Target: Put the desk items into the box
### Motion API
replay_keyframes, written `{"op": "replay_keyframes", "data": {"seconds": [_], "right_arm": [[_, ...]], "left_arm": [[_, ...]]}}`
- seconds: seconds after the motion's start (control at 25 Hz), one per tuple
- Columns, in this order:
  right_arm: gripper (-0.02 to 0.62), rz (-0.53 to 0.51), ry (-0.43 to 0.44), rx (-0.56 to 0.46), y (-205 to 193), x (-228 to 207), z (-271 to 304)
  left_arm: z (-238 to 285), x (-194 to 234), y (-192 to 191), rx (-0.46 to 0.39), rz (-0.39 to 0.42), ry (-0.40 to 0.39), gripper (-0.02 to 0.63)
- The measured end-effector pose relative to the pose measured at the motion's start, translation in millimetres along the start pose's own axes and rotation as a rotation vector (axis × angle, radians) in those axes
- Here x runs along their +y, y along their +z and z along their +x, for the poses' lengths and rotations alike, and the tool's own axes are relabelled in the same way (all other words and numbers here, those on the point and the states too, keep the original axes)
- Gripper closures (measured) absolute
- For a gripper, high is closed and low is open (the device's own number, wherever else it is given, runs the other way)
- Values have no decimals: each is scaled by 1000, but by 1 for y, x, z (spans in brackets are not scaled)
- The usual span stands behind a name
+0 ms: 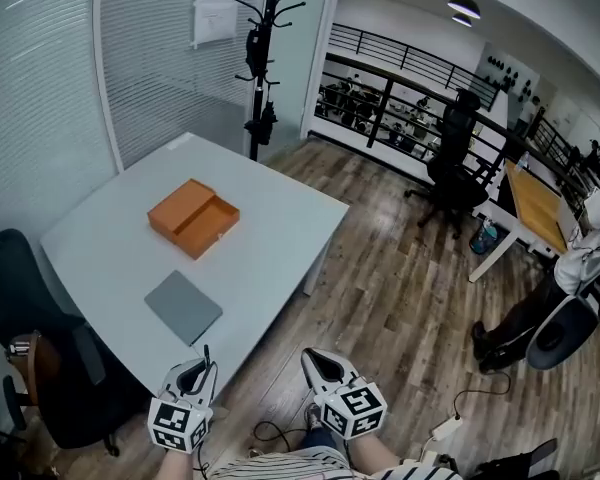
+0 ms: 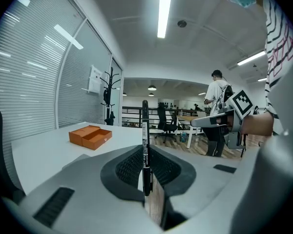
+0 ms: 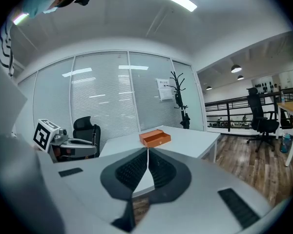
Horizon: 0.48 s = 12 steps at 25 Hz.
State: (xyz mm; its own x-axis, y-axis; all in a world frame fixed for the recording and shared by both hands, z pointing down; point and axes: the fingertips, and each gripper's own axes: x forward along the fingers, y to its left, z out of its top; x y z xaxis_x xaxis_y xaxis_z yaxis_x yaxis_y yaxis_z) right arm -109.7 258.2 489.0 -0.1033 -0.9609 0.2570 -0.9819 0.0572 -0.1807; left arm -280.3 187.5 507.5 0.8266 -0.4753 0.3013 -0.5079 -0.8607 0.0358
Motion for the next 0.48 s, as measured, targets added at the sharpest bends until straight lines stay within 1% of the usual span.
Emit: {"op": "replay_keyframes", "data": {"seconds": [0.2, 0.48], "right_arm": [[568, -5, 33, 18, 11, -53, 16], [568, -43, 157, 43, 29, -122, 40]], "left_arm": [[51, -6, 20, -1, -6, 44, 553], [116, -20, 45, -16, -29, 164, 554]]}}
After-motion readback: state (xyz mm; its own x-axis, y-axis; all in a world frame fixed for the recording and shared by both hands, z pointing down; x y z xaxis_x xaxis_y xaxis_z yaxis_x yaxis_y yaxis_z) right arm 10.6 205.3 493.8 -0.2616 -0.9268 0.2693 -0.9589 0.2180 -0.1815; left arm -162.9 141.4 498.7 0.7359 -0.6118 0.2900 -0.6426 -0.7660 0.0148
